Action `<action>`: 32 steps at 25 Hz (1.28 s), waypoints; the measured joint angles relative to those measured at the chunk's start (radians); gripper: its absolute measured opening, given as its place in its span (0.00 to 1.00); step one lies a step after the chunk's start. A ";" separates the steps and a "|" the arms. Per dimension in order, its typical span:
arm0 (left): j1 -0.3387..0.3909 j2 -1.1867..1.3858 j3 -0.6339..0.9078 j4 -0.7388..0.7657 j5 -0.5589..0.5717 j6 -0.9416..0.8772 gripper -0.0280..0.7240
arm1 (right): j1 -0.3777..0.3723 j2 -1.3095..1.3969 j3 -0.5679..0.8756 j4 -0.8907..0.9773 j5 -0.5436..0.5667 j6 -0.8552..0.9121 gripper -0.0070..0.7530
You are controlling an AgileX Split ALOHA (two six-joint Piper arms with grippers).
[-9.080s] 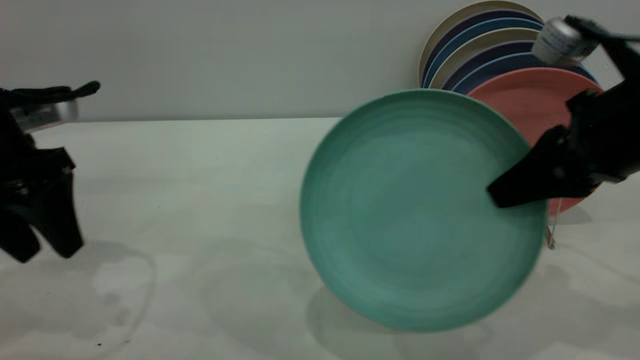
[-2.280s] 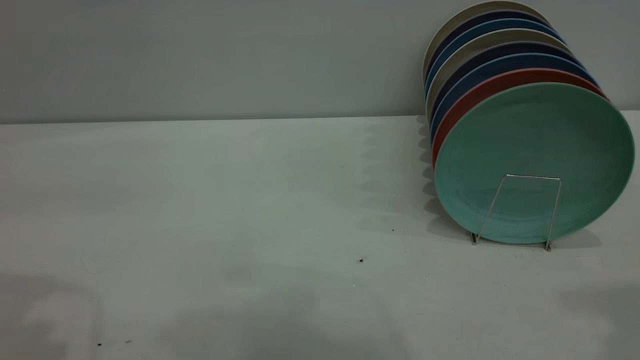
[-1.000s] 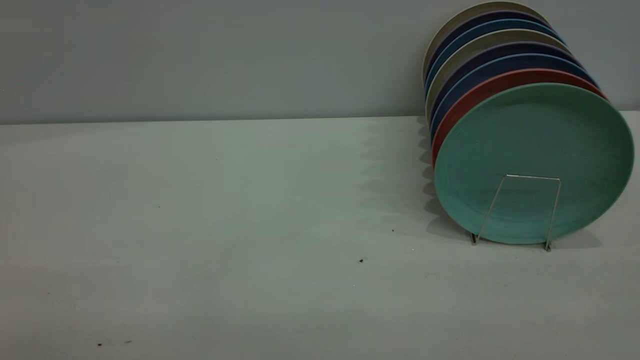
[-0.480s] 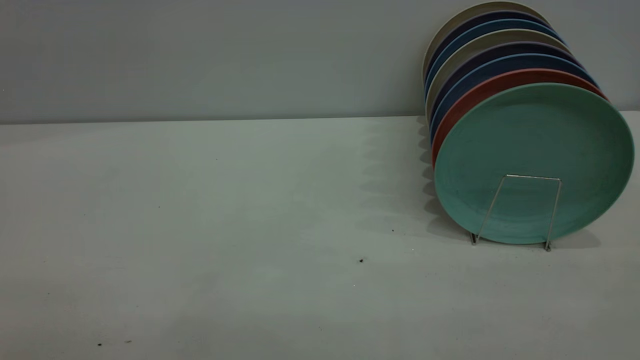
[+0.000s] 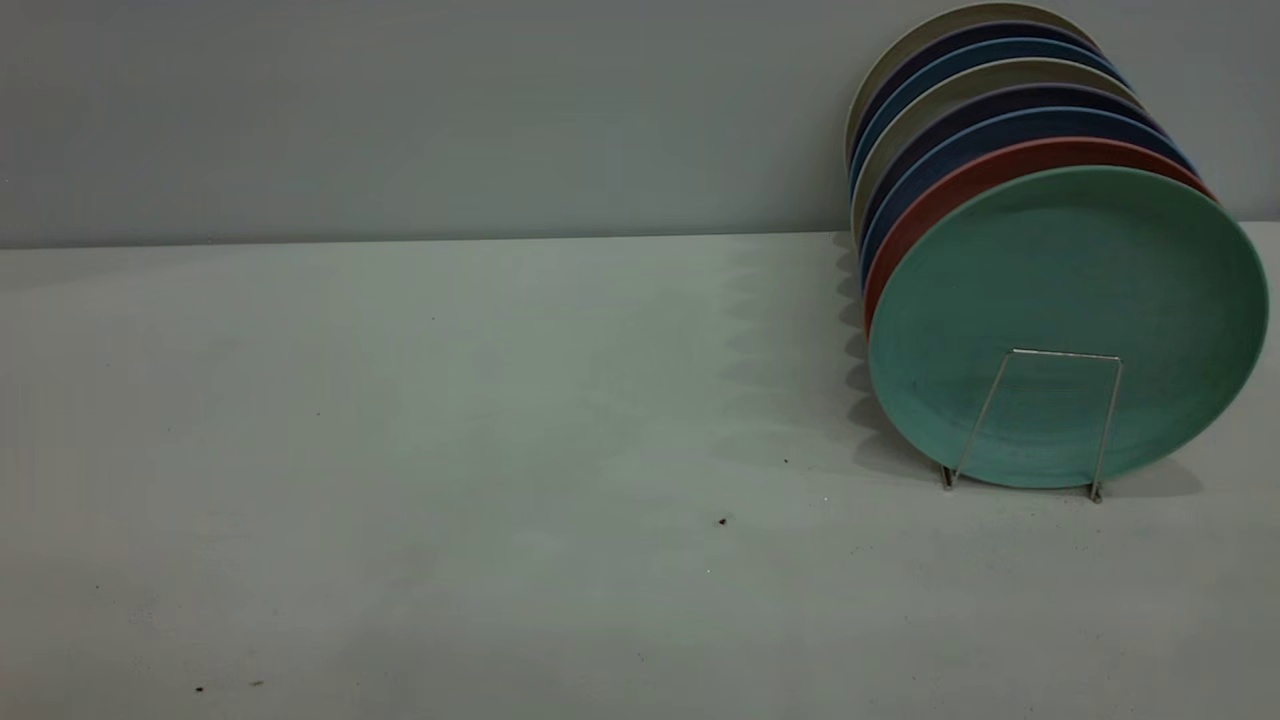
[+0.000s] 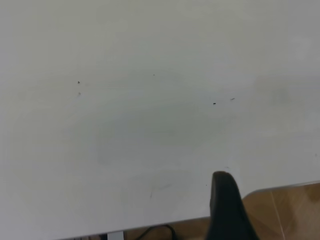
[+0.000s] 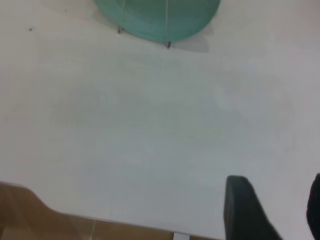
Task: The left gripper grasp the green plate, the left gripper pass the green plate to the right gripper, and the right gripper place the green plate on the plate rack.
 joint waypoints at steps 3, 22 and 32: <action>0.000 0.000 0.000 0.001 0.000 0.000 0.68 | 0.000 0.000 0.000 0.000 0.000 0.000 0.44; -0.004 -0.081 0.000 0.002 0.000 0.000 0.68 | -0.054 -0.133 0.000 -0.001 0.001 0.000 0.44; -0.004 -0.081 0.000 0.002 0.000 0.001 0.68 | -0.054 -0.133 0.000 -0.001 0.001 0.000 0.44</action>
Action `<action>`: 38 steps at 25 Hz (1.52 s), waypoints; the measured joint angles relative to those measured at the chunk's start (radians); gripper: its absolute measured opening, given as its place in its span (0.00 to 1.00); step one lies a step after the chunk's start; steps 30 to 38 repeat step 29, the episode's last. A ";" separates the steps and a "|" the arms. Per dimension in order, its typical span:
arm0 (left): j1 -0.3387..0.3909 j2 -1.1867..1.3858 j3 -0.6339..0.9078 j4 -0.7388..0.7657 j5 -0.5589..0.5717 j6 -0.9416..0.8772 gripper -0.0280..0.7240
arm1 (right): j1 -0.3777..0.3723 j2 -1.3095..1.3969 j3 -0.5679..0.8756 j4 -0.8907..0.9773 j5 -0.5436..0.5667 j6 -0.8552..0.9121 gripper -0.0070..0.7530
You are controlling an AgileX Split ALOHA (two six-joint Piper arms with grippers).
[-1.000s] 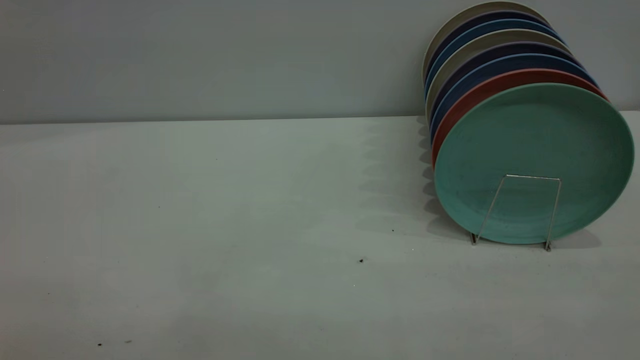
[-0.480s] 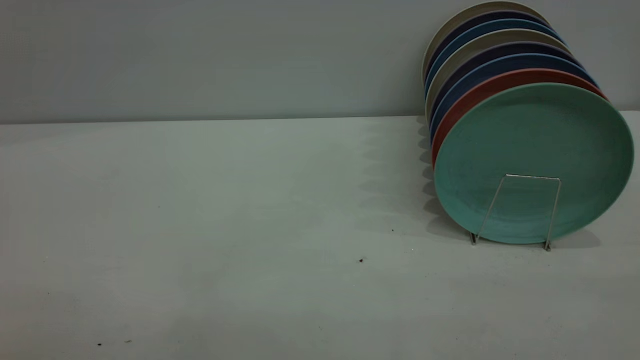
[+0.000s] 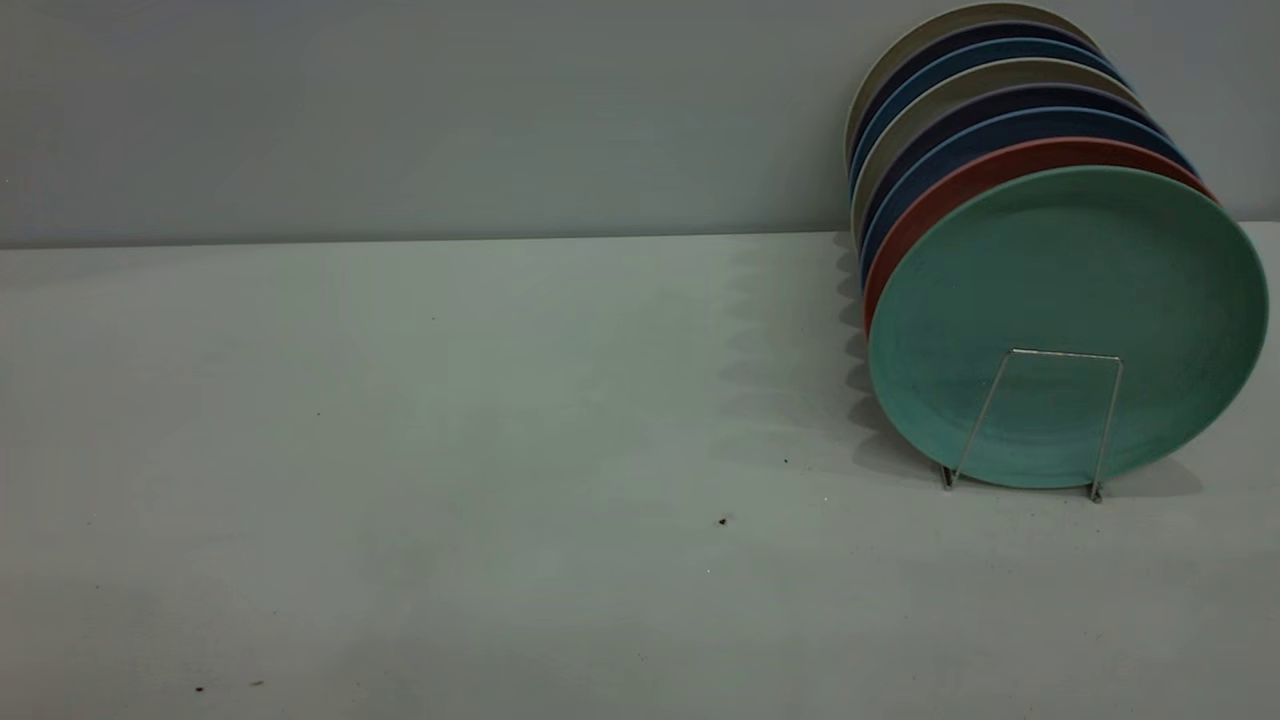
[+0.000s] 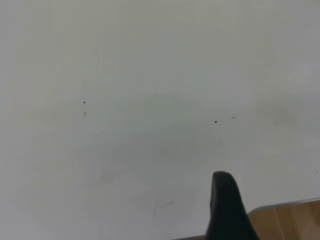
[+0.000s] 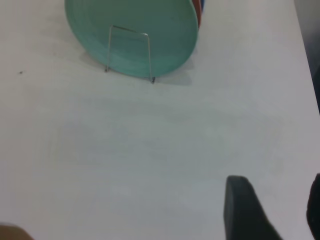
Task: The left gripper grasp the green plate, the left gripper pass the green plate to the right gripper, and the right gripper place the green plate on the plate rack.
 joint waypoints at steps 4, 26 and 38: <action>0.000 0.000 0.000 0.000 0.000 0.000 0.68 | 0.000 0.000 0.000 0.000 0.000 0.000 0.44; 0.000 0.000 0.001 0.000 0.000 0.000 0.68 | 0.000 0.000 0.000 0.022 0.000 0.016 0.44; 0.000 0.000 0.001 0.000 0.000 0.000 0.68 | 0.000 0.000 0.000 0.022 0.000 0.016 0.44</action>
